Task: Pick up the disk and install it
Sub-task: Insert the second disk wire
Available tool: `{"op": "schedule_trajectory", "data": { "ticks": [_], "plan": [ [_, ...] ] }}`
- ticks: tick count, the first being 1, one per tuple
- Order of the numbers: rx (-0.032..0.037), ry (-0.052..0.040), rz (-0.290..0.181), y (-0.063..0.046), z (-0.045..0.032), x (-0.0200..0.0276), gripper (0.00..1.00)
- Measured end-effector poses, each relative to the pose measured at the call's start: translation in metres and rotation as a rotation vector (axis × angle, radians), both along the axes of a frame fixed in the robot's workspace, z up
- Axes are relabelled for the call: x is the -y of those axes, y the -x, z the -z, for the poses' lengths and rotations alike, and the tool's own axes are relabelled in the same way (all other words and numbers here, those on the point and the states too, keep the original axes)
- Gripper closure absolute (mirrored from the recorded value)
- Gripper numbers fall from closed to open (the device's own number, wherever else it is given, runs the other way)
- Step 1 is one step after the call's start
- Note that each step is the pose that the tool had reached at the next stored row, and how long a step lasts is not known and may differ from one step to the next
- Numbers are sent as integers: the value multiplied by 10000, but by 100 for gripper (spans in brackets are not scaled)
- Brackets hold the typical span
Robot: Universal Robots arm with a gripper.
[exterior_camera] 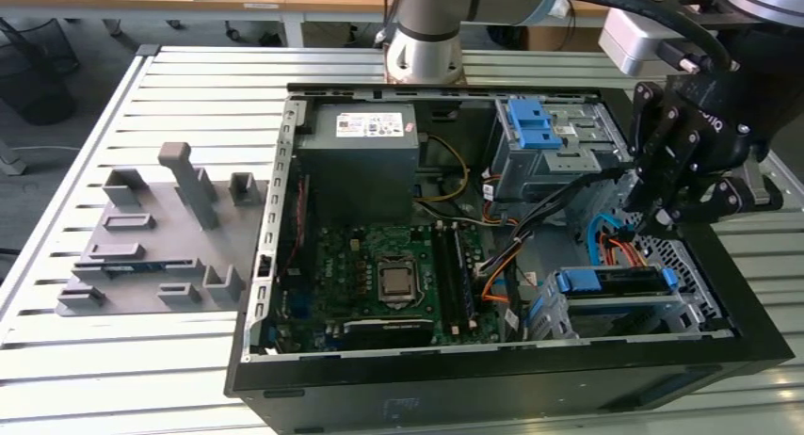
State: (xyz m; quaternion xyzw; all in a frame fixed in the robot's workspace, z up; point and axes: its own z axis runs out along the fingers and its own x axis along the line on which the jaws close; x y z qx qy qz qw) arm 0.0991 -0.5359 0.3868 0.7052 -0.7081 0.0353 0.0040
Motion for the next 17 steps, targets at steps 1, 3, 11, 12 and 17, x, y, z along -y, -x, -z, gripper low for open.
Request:
{"op": "schedule_trajectory", "data": {
  "ticks": [1, 3, 11, 12, 17],
  "plan": [
    [1, 0, 0, 0, 0, 0, 67],
    [1, 0, 0, 0, 3, -1, 67],
    [0, -1, 1, 4, 6, -1, 67],
    [0, -2, 2, 8, 9, -1, 67],
    [-54, 1, 3, 11, 57, -4, 67]
  ]
}}
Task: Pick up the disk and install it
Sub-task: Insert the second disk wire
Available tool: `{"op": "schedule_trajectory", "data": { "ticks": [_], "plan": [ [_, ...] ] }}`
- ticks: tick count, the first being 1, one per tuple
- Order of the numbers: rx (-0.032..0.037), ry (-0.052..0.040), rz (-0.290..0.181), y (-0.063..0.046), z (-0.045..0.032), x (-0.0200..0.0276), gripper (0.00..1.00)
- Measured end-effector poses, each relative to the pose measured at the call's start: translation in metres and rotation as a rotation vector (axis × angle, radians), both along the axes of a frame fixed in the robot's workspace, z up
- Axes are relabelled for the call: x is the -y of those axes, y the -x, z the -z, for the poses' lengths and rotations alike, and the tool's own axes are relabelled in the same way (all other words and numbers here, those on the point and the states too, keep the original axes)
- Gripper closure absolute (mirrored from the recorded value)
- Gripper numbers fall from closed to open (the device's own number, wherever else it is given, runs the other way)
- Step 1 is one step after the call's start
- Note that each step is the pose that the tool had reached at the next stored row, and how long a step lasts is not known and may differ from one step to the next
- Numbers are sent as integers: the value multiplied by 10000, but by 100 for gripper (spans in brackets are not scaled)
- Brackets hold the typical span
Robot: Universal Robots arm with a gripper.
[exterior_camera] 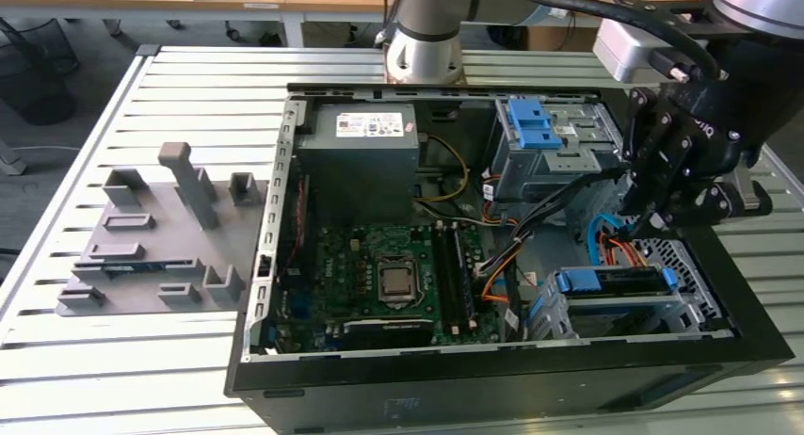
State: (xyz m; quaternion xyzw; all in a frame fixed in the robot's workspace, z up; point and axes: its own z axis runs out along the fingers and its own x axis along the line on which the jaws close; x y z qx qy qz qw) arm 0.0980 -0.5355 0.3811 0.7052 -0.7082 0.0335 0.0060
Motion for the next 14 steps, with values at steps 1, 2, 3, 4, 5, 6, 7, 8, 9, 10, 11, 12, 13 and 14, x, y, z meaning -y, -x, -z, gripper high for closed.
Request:
{"op": "schedule_trajectory", "data": {
  "ticks": [1, 2, 3, 4, 5, 6, 7, 8, 9, 10, 11, 12, 13, 14],
  "plan": [
    [-1, 0, -1, 0, 13, 0, 67],
    [-1, 1, -1, -1, 25, 0, 67],
    [-1, 0, -1, -1, 33, 0, 67],
    [-1, 1, -1, -1, 36, -1, 67],
    [-1, 1, -1, -1, 42, -1, 67],
    [-1, -1, -1, -1, 46, -3, 67],
    [-1, 0, -1, -1, 50, -8, 67],
    [-1, -1, -2, -1, 55, -15, 67],
    [-1, -1, -2, -2, 60, -25, 67],
    [-1, 1, -2, -1, 64, -33, 67],
    [-1, 1, -2, -1, 67, -40, 67],
    [-1, -1, -2, -1, 77, -49, 67],
    [-1, -3, -1, -1, 83, -49, 67],
    [-1, -1, -1, -1, 88, -49, 67]
  ]
}}
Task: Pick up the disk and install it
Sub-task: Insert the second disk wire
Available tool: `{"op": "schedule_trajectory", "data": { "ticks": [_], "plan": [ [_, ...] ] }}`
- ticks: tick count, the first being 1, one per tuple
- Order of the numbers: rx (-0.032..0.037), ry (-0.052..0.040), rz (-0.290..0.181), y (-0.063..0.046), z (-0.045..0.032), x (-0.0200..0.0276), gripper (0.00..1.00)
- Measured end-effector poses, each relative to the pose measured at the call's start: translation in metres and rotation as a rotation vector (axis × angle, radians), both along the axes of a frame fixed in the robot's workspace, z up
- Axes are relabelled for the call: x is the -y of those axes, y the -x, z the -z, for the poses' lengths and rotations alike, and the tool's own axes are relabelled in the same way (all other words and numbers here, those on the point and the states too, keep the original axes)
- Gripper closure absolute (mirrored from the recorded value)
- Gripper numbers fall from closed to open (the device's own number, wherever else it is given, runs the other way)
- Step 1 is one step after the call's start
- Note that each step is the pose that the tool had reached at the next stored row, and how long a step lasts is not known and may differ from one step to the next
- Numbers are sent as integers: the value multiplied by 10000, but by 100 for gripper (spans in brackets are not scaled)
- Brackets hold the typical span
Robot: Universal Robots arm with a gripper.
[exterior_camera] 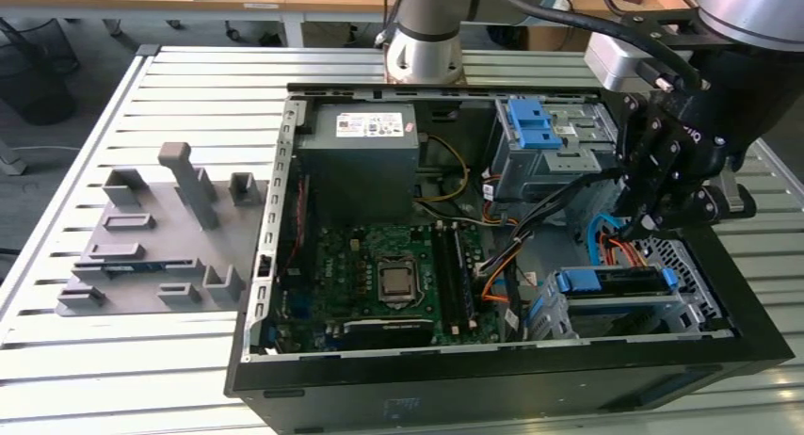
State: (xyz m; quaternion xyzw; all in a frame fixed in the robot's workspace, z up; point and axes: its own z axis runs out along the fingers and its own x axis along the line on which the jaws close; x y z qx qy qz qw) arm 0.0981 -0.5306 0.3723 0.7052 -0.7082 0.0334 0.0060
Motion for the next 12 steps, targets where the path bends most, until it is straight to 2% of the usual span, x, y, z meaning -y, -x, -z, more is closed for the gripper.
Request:
{"op": "schedule_trajectory", "data": {
  "ticks": [12],
  "plan": [
    [0, 2, 0, 0, 48, 0, 67]
  ]
}}
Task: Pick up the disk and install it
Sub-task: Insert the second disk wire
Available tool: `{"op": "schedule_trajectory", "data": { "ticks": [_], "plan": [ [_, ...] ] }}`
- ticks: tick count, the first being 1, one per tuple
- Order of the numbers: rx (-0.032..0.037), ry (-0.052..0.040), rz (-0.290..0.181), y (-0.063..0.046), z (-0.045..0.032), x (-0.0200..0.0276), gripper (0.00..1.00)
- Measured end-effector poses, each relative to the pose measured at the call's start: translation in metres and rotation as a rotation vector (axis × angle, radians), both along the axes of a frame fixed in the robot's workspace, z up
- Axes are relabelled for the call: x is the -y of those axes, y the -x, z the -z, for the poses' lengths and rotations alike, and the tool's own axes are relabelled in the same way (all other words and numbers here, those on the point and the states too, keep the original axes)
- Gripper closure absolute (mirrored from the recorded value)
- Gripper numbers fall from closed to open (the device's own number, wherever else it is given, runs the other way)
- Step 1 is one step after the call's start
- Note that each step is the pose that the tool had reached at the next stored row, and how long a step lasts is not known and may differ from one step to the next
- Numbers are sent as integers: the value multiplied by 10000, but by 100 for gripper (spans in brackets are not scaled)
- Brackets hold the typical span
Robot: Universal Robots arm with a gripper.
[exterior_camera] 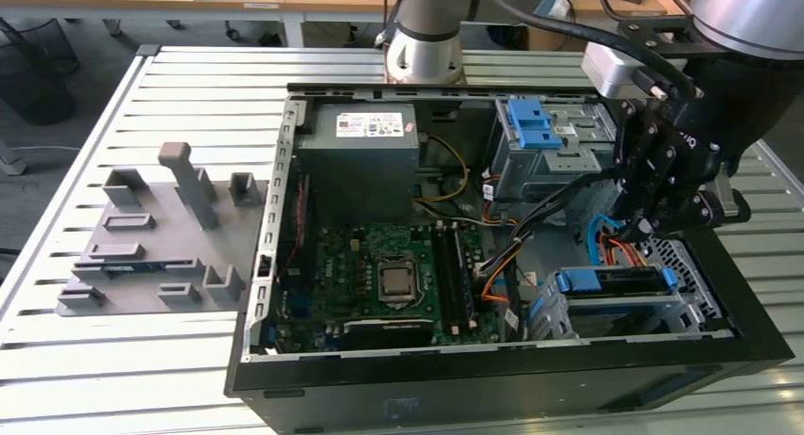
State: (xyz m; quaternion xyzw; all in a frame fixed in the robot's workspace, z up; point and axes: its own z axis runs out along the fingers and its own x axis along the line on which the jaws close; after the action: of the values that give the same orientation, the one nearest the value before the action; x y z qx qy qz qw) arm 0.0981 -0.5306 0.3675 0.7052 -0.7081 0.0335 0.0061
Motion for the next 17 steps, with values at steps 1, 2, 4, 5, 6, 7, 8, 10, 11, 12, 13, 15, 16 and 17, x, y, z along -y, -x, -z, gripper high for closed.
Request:
{"op": "schedule_trajectory", "data": {
  "ticks": [1, 2, 4, 5, 6, 7, 8, 10, 11, 12, 13, 15, 16, 17],
  "plan": [
    [0, -2, 0, 0, 2, 0, 67],
    [0, -2, 0, 0, 5, 0, 67],
    [0, 0, 0, 0, 13, 0, 67],
    [0, 4, 1, 0, 16, 0, 67],
    [0, 4, 0, 0, 20, 0, 67],
    [0, 5, 0, 0, 23, 0, 67],
    [-1, 5, 1, 0, 25, 0, 67],
    [-2, 4, 1, 0, 34, 0, 67],
    [-2, 4, 1, 0, 39, 0, 67],
    [-2, 4, 1, 0, 44, 0, 67],
    [-3, 5, 0, 0, 49, 0, 67],
    [-3, 5, 0, 0, 57, 0, 67],
    [-3, 6, 1, 0, 60, 0, 67],
    [-3, 6, 0, 0, 63, 0, 67]
  ]
}}
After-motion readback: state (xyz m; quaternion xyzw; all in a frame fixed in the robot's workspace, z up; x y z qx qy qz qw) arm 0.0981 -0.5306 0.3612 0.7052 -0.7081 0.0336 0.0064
